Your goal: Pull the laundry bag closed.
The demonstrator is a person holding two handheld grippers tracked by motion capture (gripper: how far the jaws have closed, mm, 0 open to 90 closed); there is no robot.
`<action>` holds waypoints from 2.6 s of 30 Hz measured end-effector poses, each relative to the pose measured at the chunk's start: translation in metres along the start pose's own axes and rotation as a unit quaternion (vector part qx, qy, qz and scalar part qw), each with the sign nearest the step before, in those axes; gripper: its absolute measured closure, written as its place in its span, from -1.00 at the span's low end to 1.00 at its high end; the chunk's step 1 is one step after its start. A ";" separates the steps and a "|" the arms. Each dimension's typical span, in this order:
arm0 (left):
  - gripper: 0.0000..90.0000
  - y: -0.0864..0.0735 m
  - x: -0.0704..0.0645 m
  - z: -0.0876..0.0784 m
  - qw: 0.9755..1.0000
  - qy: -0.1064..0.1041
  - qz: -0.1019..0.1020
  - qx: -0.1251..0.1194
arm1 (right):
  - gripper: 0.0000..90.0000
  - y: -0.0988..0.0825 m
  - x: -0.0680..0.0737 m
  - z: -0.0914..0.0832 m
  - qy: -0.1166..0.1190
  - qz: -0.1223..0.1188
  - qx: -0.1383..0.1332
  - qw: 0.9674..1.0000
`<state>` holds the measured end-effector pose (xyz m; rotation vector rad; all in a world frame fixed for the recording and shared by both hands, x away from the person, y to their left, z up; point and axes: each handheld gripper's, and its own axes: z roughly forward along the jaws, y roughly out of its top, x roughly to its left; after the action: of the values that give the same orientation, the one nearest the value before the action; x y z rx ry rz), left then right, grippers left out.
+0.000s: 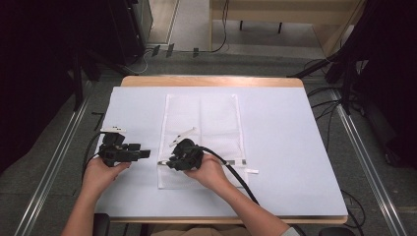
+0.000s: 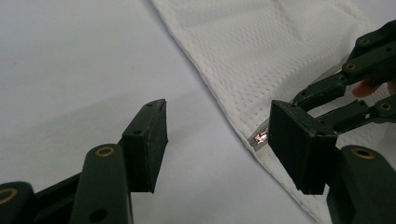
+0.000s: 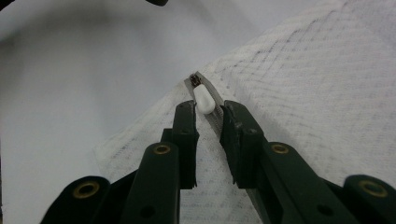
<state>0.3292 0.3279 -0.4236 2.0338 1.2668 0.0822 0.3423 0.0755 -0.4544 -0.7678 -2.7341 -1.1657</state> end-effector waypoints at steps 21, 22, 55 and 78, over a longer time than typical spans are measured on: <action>-0.15 -0.001 0.002 -0.001 1.000 -0.001 -0.002 0.000 | 0.75 0.009 0.005 0.021 0.005 0.006 0.008 1.000; -0.15 -0.001 0.003 -0.001 1.000 0.000 -0.004 -0.001 | 0.77 0.011 0.005 0.023 0.008 0.005 0.007 1.000; -0.11 -0.001 -0.006 0.001 0.999 -0.033 0.027 -0.006 | 0.96 0.028 0.007 0.008 -0.009 -0.035 -0.010 0.999; -0.10 0.002 -0.024 0.020 0.995 -0.064 0.073 0.037 | 0.96 0.046 0.001 -0.013 0.004 -0.029 -0.026 0.999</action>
<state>0.3263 0.2973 -0.4300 2.1563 1.0562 -0.0265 0.3616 0.0935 -0.4147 -0.6917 -2.7470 -1.2541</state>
